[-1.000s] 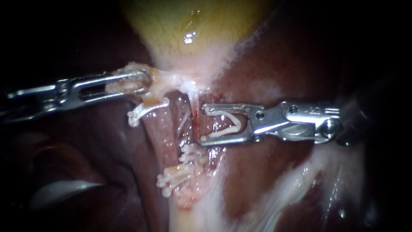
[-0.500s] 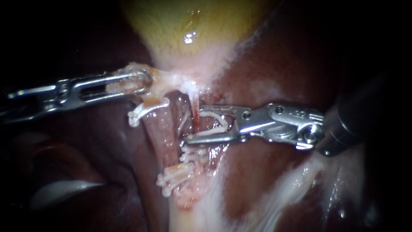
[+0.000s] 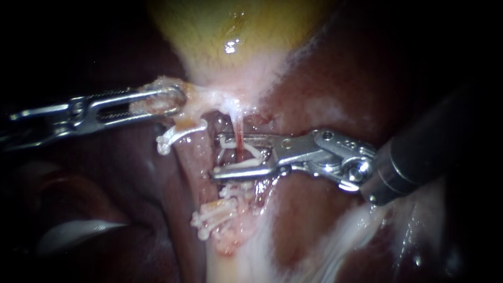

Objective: Clipping third clip right tube

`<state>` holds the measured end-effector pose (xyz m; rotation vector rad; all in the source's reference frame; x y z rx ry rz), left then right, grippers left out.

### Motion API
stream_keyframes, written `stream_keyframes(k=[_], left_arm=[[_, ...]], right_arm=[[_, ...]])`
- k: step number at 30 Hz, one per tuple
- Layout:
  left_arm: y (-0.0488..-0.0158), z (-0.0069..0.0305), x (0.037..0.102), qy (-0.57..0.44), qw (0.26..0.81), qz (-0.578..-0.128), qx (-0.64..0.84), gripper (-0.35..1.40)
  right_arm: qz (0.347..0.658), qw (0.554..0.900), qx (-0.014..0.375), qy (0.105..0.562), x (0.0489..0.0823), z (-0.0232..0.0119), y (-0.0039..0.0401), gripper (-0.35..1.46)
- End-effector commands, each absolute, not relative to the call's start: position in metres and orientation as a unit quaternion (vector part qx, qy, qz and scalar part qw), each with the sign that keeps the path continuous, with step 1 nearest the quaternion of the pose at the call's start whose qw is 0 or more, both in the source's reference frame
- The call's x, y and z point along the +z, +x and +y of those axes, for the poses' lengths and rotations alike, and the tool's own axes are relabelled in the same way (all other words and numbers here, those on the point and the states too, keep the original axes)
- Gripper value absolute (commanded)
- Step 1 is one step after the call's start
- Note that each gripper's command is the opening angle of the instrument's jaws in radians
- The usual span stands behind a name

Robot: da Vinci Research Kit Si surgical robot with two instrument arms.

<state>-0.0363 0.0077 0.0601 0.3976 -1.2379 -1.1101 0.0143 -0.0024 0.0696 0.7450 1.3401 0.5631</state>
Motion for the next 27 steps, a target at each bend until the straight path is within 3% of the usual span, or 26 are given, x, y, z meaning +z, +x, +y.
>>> stream_keyframes(k=[1,10,27], left_arm=[[-0.0363,0.0077,0.0601,0.175,0.656,-0.546,-0.49,-0.35],[-0.0364,0.0077,0.0601,0.174,0.656,-0.546,-0.491,-0.35],[-0.0364,0.0077,0.0602,0.174,0.656,-0.546,-0.491,-0.35]], right_arm=[[0.6,0.679,0.254,0.339,0.0694,-0.0025,0.0143,0.49],[0.631,0.637,0.257,0.361,0.0681,-0.0022,0.0145,0.49],[0.636,0.617,0.271,0.376,0.0663,-0.0016,0.0142,0.43]])
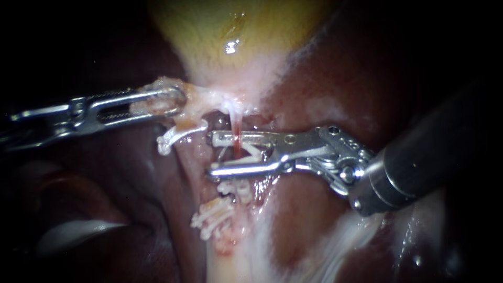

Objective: Clipping third clip right tube

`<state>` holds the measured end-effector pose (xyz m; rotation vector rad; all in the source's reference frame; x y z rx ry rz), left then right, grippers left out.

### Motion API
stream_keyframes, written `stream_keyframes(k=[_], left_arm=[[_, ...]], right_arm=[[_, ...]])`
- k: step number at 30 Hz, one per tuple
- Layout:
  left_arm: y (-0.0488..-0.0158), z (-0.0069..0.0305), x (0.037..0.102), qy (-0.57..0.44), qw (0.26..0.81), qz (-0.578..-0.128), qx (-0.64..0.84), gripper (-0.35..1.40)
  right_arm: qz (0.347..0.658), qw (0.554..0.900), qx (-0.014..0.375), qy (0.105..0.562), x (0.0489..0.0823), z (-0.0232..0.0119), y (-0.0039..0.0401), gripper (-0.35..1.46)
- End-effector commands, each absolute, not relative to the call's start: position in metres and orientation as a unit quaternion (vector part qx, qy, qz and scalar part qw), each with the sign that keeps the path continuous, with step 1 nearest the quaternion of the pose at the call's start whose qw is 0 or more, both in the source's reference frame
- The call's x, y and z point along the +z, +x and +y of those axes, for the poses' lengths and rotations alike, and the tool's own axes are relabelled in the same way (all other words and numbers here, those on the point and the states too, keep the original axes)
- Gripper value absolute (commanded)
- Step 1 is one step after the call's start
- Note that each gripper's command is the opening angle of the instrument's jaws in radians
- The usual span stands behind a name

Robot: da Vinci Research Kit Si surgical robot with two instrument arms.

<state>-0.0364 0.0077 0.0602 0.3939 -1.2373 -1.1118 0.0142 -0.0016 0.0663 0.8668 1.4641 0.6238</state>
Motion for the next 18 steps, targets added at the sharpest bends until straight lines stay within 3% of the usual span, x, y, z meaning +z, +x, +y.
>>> stream_keyframes(k=[1,8,14,18], left_arm=[[-0.0364,0.0077,0.0602,0.174,0.656,-0.546,-0.491,-0.35],[-0.0363,0.0077,0.0602,0.174,0.656,-0.546,-0.491,-0.35],[-0.0363,0.0076,0.0602,0.174,0.657,-0.546,-0.49,-0.35],[-0.0363,0.0076,0.0602,0.174,0.657,-0.546,-0.49,-0.35]], right_arm=[[0.636,0.617,0.27,0.377,0.0663,-0.0016,0.0142,0.42],[0.635,0.617,0.273,0.378,0.0664,-0.0015,0.0139,0.17],[0.633,0.62,0.282,0.369,0.0666,-0.0013,0.0133,-0.35],[0.632,0.622,0.288,0.362,0.0669,-0.0013,0.013,-0.35]])
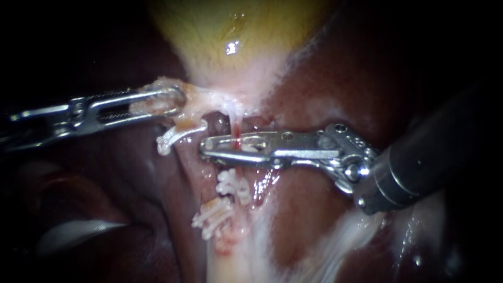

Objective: Clipping third clip right tube

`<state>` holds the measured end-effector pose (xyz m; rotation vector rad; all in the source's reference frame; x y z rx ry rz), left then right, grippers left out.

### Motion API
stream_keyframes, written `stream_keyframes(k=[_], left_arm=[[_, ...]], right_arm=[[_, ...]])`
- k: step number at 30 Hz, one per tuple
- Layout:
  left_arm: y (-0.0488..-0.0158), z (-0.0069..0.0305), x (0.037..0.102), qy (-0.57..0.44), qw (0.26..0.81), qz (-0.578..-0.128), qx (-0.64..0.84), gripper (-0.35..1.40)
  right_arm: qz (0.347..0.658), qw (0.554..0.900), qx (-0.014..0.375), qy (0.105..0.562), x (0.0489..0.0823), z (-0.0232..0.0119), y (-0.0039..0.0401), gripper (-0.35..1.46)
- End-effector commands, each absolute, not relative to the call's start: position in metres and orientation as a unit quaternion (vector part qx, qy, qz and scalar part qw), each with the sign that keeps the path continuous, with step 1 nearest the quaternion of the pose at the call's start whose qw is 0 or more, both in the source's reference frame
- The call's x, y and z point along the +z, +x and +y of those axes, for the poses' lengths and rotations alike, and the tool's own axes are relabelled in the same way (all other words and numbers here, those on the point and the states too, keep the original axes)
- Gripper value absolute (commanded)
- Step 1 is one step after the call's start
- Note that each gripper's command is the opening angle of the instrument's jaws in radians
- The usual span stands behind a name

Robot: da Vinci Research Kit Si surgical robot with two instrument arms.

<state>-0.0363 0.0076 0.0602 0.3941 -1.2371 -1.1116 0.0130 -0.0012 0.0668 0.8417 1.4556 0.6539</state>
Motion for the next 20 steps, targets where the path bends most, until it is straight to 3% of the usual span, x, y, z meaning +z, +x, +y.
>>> stream_keyframes(k=[1,5,20], left_arm=[[-0.0363,0.0076,0.0602,0.174,0.657,-0.546,-0.49,-0.35],[-0.0362,0.0076,0.0602,0.174,0.657,-0.546,-0.49,-0.35],[-0.0362,0.0076,0.0602,0.174,0.657,-0.546,-0.49,-0.35]], right_arm=[[0.628,0.625,0.293,0.36,0.067,-0.0014,0.013,-0.35],[0.613,0.641,0.288,0.362,0.0674,-0.0016,0.0128,-0.35],[0.613,0.64,0.288,0.363,0.0674,-0.0013,0.0124,-0.35]])
